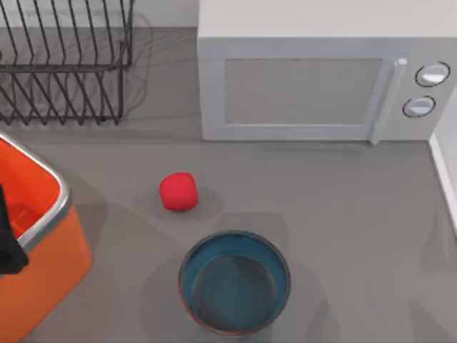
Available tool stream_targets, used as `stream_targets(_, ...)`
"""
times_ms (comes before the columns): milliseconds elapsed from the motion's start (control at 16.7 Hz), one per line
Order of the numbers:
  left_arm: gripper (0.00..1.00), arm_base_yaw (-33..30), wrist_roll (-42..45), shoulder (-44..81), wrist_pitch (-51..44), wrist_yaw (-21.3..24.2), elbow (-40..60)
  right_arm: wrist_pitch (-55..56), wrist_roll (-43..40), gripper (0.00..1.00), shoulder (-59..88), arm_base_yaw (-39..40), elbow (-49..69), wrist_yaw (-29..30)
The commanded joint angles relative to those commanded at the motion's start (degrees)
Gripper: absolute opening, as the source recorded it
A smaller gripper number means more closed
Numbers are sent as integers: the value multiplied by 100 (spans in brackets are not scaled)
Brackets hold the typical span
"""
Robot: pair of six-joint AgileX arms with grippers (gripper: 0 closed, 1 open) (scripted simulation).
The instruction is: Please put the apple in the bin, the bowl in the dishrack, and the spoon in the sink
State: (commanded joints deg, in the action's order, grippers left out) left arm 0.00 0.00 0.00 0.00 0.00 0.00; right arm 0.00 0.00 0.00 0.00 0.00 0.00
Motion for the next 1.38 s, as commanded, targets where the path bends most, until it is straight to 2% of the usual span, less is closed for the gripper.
stream_targets(240, 100, -76, 110, 166, -75, -5, 148, 0, 0, 100, 0, 0, 0, 0)
stream_targets(480, 100, -463, 648, 1198, -537, -60, 1094, 0, 0, 100, 0, 0, 0, 0)
stream_targets(1020, 100, -1769, 2629, 5713, -2607, -285, 4999, 0, 0, 100, 0, 0, 0, 0)
stream_targets(1380, 100, -2514, 3724, 8805, -4292, -231, 7449, 0, 0, 100, 0, 0, 0, 0)
